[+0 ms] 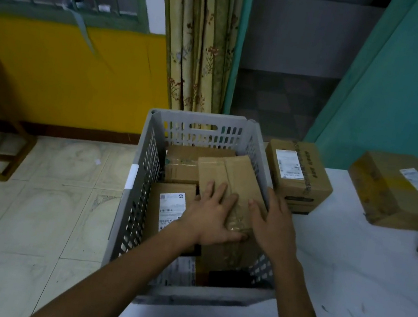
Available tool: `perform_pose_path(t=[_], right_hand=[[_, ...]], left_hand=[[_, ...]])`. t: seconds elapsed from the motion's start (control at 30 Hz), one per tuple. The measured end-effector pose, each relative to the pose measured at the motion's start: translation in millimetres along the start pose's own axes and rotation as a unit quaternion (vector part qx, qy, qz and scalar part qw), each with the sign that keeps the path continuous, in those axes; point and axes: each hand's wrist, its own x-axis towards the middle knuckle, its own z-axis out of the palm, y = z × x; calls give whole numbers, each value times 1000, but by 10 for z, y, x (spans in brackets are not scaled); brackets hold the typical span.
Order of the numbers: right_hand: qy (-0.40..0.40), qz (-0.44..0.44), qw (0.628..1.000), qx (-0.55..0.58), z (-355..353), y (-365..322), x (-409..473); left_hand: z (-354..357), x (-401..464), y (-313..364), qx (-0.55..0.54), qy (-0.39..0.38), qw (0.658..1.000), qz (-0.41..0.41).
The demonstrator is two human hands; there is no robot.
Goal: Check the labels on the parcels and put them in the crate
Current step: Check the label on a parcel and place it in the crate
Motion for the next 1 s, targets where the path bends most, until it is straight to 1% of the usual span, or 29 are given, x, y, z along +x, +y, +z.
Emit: perform_pose_path(t=[0.07,0.1,0.17,0.2,0.27,0.33,0.37,0.4,0.57,0.63,0.73,0.83,0.93,1.0], right_hand=[[13,-15,999,-38,-14,-6,-5],[18,-27,997,-65,-17,-4,-17],[12,-54,994,-99,-22,4,-38],[5,-62,992,-108,-15,5,-44],[-10,-67,990,-123,-9,-6,-58],[-29,-56,989,-134,29,-37,-58],[-35,-56,988,-137,54,-61,-55],[-37,-60,987,-141,74,-86,-54],[-64,-52,985,-154,61,-158,-63],[-56,-49,988,-137,29,-218,-85],[-9,-39,997,-64,-5,-351,-155],[21,9,999,33,-94,-539,-225],[57,27,993,98,-258,-688,-265],[81,20,986,144,-359,-740,-265]], left_hand=[[-40,-79,35,12,41,999,3],[-61,-135,30,1,57,998,-4],[-158,-246,-53,-40,66,996,-45],[-206,-282,-129,-45,56,995,-68],[-278,-325,-269,-27,-5,995,-91],[-275,-325,-323,-51,-96,992,-69],[-241,-311,-313,-78,-124,988,-50],[-200,-292,-287,-98,-127,986,-33],[-109,-212,-268,-115,-87,989,-24],[-188,-230,-342,-140,-66,988,-25],[-382,-282,-401,-153,-45,987,-26],[-553,-368,-328,-136,-21,990,-20],[-709,-511,-211,-120,36,992,9],[-817,-615,-155,-129,86,987,28]])
